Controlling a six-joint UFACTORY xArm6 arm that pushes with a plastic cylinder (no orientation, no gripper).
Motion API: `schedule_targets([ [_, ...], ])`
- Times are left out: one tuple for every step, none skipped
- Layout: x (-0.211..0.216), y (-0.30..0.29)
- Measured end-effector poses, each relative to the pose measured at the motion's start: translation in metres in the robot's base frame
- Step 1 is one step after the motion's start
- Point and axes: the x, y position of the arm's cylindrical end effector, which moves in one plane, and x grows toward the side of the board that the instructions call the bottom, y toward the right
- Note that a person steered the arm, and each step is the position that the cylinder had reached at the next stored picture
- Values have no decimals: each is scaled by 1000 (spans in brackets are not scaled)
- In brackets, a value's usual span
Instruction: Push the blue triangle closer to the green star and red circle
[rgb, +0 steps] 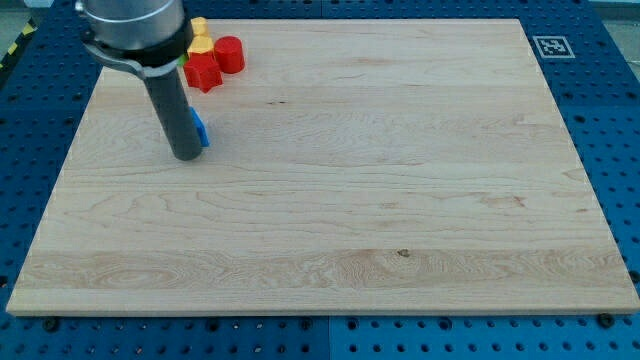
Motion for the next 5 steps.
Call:
schedule_targets([
  [-19, 0],
  [-28, 7],
  [-54, 9],
  [-80, 9],
  [-102, 9],
])
